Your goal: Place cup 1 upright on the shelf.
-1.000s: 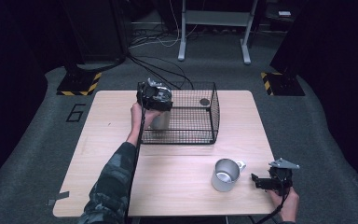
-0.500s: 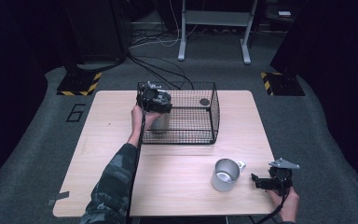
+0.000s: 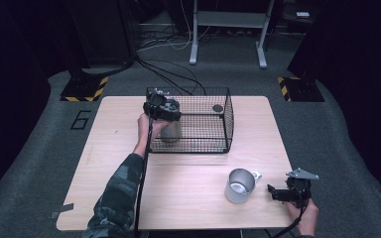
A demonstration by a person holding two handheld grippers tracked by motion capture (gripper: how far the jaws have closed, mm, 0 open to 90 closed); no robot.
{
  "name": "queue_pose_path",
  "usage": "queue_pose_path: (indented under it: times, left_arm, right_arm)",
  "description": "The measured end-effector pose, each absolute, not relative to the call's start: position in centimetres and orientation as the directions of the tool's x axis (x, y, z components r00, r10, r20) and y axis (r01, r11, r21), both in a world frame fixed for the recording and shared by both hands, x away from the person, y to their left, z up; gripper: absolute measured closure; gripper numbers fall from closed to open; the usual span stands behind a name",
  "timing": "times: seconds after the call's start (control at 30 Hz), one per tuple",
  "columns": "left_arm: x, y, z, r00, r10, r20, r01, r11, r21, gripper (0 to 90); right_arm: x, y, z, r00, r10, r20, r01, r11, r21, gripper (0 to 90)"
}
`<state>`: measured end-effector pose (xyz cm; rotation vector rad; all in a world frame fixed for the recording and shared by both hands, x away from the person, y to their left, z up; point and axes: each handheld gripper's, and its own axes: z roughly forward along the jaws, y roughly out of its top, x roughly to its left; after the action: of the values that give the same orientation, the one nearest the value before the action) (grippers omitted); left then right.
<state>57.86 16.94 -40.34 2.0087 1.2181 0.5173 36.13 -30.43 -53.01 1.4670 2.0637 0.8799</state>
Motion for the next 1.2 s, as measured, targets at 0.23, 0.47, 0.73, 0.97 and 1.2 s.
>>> queue_pose_path:
  times: [0.23, 0.47, 0.73, 0.97, 1.2]
  left_arm:
    - [57.8, 17.0, -40.2, 0.477, 0.879, -0.025, 0.594, -0.301, 0.747, 3.1]
    - [57.8, 17.0, -40.1, 0.483, 0.875, -0.015, 0.588, -0.312, 0.746, 2.9]
    - [57.0, 16.7, -38.7, 0.486, 0.873, 0.034, 0.535, -0.328, 0.778, 0.0]
    - [56.3, 17.3, -36.9, 0.489, 0.872, 0.031, 0.530, -0.326, 0.783, 0.0]
    - [54.9, 17.5, -35.4, 0.496, 0.867, 0.046, 0.524, -0.341, 0.780, 0.0]
  right_arm:
    - [36.1, -30.4, -53.0, -0.328, 0.945, -0.001, 0.653, 0.228, 0.722, 0.0]
    - [36.1, -30.4, -53.0, -0.328, 0.945, -0.001, 0.653, 0.227, 0.722, 0.0]
    - [36.1, -30.4, -53.0, -0.328, 0.945, 0.000, 0.653, 0.227, 0.722, 0.0]
    - [36.1, -30.4, -53.0, -0.328, 0.945, 0.000, 0.653, 0.227, 0.722, 0.0]
    - [36.1, -30.4, -53.0, -0.328, 0.945, -0.001, 0.653, 0.228, 0.722, 0.0]
